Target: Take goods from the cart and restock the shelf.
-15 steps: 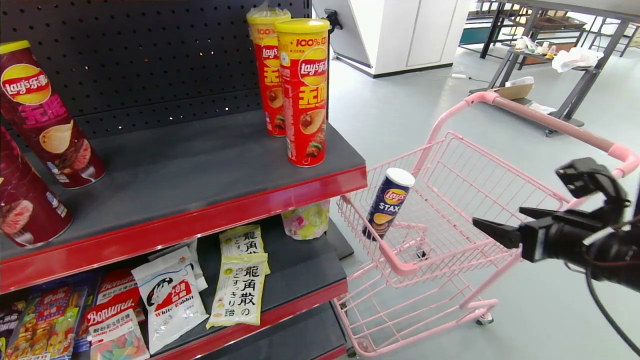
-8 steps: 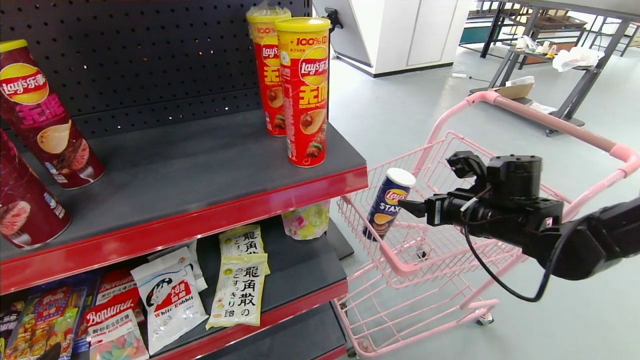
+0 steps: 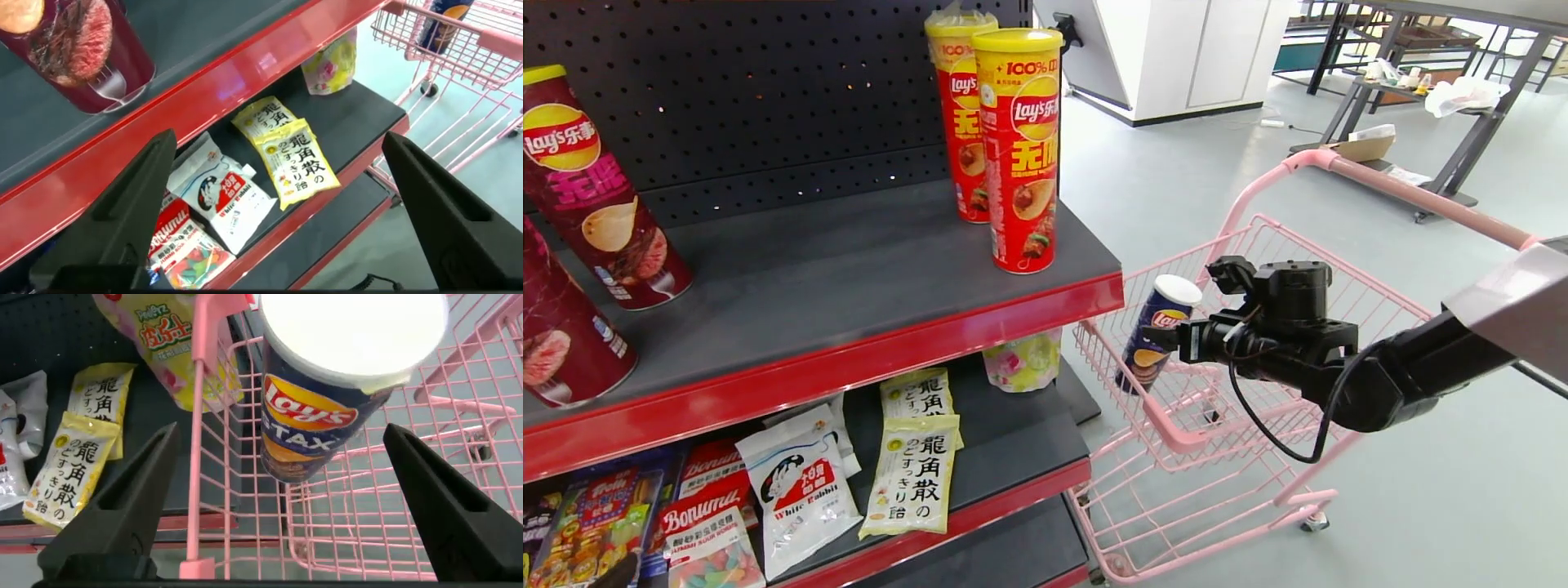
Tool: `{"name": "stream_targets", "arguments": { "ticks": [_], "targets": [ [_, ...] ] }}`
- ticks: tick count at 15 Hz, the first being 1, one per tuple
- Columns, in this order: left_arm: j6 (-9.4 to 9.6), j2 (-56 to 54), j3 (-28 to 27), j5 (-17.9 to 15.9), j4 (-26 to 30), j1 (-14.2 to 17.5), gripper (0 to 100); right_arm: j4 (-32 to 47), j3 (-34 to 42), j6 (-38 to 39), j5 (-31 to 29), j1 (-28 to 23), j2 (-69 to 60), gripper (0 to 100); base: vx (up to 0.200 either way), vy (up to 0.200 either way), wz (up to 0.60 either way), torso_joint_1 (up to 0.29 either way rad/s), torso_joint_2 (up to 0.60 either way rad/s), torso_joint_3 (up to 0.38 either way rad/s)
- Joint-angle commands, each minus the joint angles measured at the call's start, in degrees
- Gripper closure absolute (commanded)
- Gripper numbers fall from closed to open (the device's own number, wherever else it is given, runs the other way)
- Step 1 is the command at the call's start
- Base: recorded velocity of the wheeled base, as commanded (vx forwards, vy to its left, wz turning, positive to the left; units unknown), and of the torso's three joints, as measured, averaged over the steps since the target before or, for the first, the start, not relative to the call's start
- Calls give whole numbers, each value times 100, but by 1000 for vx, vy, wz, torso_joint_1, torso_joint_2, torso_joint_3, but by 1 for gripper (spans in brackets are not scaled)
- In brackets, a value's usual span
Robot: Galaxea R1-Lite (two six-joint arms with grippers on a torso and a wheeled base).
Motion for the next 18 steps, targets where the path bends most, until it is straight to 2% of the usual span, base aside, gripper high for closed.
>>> {"name": "stream_targets", "arguments": {
  "ticks": [1, 13, 14, 18],
  "targets": [
    [6, 54, 4, 1, -5, 1, 0, -9, -326, 100, -10, 11, 372, 0, 0, 0, 0, 0, 0, 0],
    [-3, 273, 4, -16, -14, 1, 0, 0, -1372, 188, -185, -86, 1207, 0, 0, 0, 0, 0, 0, 0],
    [6, 273, -5, -16, -14, 1, 0, 0, -1433, 197, -185, -86, 1268, 100, 0, 0, 0, 0, 0, 0],
    [-3, 300, -5, -16, -14, 1, 0, 0, -1644, 197, -177, -68, 1470, 100, 0, 0, 0, 0, 0, 0]
  ]
}}
